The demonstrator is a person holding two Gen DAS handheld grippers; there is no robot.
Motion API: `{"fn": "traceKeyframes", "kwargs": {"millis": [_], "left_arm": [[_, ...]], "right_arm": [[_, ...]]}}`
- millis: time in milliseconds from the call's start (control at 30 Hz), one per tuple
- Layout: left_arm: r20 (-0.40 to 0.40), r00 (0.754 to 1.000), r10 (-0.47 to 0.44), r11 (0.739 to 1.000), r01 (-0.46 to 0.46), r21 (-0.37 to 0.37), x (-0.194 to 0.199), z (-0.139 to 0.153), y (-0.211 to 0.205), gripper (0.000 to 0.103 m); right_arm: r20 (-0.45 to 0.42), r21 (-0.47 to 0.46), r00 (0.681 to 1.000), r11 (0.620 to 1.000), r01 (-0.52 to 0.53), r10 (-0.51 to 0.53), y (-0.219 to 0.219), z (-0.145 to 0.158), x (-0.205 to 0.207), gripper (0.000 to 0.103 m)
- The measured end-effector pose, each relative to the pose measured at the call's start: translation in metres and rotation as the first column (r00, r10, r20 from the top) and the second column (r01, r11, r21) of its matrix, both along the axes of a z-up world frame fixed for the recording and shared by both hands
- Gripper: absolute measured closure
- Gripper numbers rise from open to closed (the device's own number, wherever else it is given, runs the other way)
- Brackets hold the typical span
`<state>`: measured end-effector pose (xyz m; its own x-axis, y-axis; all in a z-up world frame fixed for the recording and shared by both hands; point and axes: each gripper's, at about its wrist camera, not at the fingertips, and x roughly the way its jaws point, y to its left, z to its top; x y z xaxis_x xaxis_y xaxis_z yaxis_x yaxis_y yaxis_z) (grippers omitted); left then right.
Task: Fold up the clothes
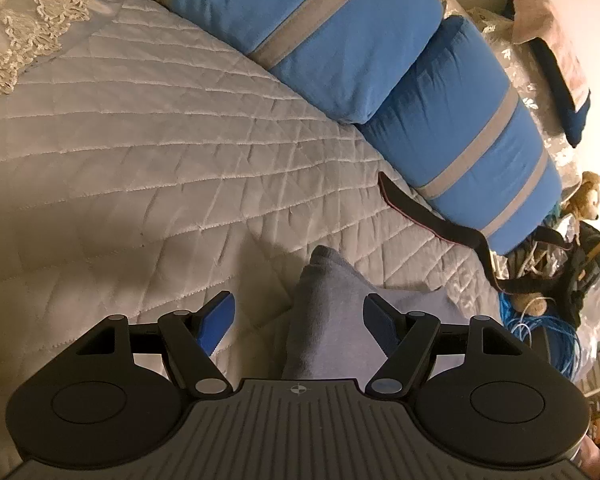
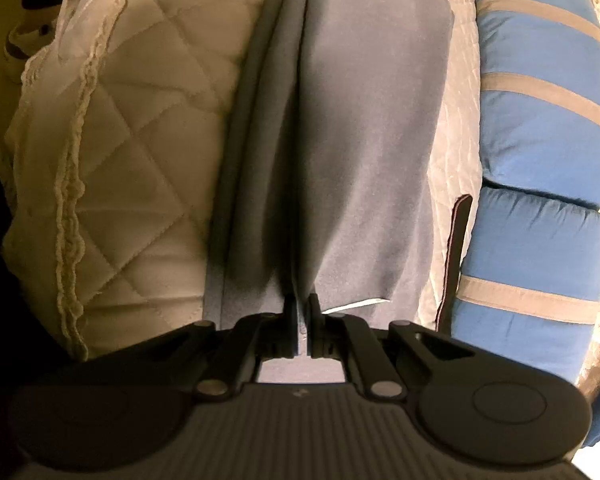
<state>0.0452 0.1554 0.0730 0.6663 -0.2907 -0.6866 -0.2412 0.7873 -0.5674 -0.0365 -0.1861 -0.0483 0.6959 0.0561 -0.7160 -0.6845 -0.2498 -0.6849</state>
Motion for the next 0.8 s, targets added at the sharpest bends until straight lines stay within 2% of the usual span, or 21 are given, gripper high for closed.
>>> {"fn": "traceKeyframes", "kwargs": {"millis": [33,67,100,133,167,233,333,467,567,667,733,767,800], "left_arm": [[-0.004,1.0,-0.004,1.0,0.004,-0.003,0.001,-0.001,0.0,0.033],[-0.01,1.0,-0.009,1.0,0.009,-0.009,0.002,-0.004,0.0,0.033],[-0.016,1.0,-0.014,1.0,0.013,-0.016,0.003,-0.006,0.001,0.033],[-0.022,1.0,-0.018,1.0,0.018,-0.022,0.003,-0.008,0.001,0.033],[-0.026,0.999,-0.025,0.999,0.024,-0.033,0.004,-0.01,0.002,0.033],[-0.03,0.999,-0.043,0.997,0.041,-0.072,0.006,-0.016,0.004,0.033],[-0.021,0.997,-0.073,0.988,0.069,-0.14,0.008,-0.027,0.008,0.033],[-0.027,0.996,-0.081,0.972,0.073,-0.223,0.011,-0.047,0.014,0.034],[-0.02,0.997,-0.071,0.952,0.062,-0.3,0.014,-0.061,0.018,0.035],[0.004,0.996,-0.093,0.933,0.088,-0.348,0.018,-0.068,0.017,0.037],[0.023,0.99,-0.137,0.924,0.136,-0.358,0.022,-0.072,0.013,0.041],[0.029,0.986,-0.163,0.919,0.162,-0.359,0.023,-0.074,0.011,0.045],[0.032,0.981,-0.193,0.914,0.192,-0.357,0.025,-0.077,0.007,0.046]], "right_arm": [[0.001,0.004,1.0,1.0,0.006,-0.006,0.0,0.0,0.0,0.099],[0.006,0.017,1.0,1.0,0.015,-0.015,0.001,0.001,0.0,0.077],[0.01,0.039,1.0,0.999,0.024,-0.025,0.001,0.003,0.0,0.07],[0.019,0.077,0.999,0.996,0.035,-0.037,0.001,0.007,0.0,0.051],[0.032,0.125,0.998,0.991,0.049,-0.053,0.0,0.013,0.0,0.027],[0.035,0.239,0.996,0.968,0.076,-0.087,-0.002,0.027,-0.004,0.015],[0.013,0.396,0.988,0.908,0.134,-0.151,0.0,0.046,-0.014,0.013],[0.002,0.578,0.986,0.806,0.132,-0.164,0.011,0.064,-0.037,0.001],[-0.064,0.703,0.986,0.694,0.156,-0.157,0.026,0.074,-0.05,0.0],[-0.115,0.802,0.983,0.57,0.176,-0.142,0.042,0.074,-0.054,0.0],[-0.19,0.855,0.974,0.467,0.225,-0.12,0.049,0.071,-0.039,0.0],[-0.249,0.875,0.964,0.404,0.267,-0.096,0.05,0.07,-0.034,0.0],[-0.312,0.878,0.947,0.357,0.318,-0.077,0.049,0.068,-0.026,0.0]]}}
